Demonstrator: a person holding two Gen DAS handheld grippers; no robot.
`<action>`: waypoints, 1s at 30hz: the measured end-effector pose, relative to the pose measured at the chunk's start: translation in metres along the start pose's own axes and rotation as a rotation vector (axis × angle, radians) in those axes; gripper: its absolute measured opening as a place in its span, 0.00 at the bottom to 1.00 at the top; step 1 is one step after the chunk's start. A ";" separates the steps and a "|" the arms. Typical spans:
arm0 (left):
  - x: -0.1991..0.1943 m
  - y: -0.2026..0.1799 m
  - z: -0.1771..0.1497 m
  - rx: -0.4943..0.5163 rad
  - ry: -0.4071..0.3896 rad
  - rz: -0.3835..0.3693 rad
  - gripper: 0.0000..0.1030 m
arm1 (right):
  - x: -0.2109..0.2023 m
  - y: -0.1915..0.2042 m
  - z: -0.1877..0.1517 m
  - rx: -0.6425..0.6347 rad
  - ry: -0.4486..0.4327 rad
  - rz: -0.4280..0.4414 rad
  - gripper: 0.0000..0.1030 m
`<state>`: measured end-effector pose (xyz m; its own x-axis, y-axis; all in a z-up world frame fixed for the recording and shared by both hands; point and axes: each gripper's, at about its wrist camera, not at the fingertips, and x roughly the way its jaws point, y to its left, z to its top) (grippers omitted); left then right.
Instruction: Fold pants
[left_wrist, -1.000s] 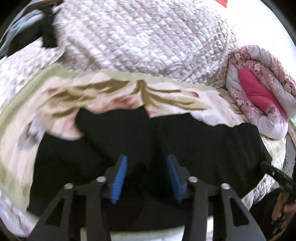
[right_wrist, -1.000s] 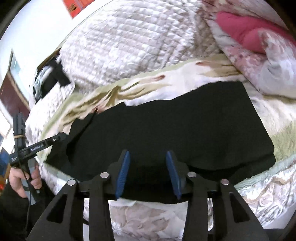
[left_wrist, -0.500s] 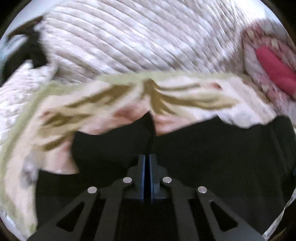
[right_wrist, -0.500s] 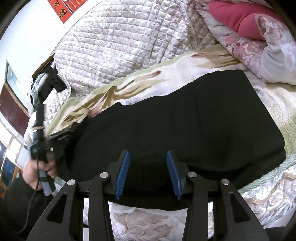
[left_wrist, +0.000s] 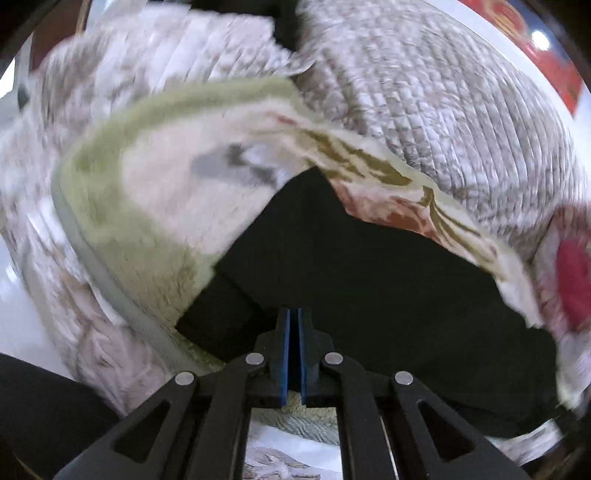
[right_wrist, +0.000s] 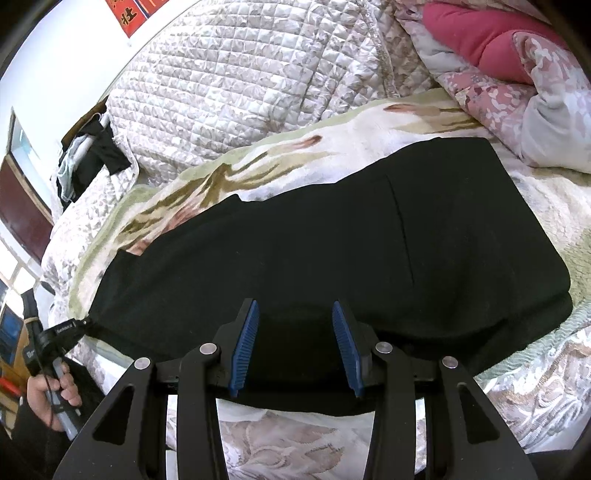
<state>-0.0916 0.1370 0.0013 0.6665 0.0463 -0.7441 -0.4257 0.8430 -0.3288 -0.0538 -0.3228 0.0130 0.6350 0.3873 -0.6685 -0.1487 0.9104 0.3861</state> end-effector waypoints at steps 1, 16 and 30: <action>0.001 0.001 0.002 -0.014 -0.002 -0.014 0.08 | -0.001 0.000 -0.001 0.001 -0.002 -0.002 0.41; 0.003 -0.009 0.003 0.003 -0.005 0.023 0.37 | -0.033 -0.025 -0.027 0.164 -0.054 -0.083 0.52; 0.022 0.000 0.021 -0.065 -0.017 -0.027 0.29 | -0.039 -0.067 -0.009 0.351 -0.142 -0.141 0.52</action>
<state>-0.0645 0.1493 -0.0027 0.6883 0.0339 -0.7246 -0.4463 0.8073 -0.3861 -0.0755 -0.3975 0.0075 0.7327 0.2162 -0.6452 0.1995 0.8383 0.5074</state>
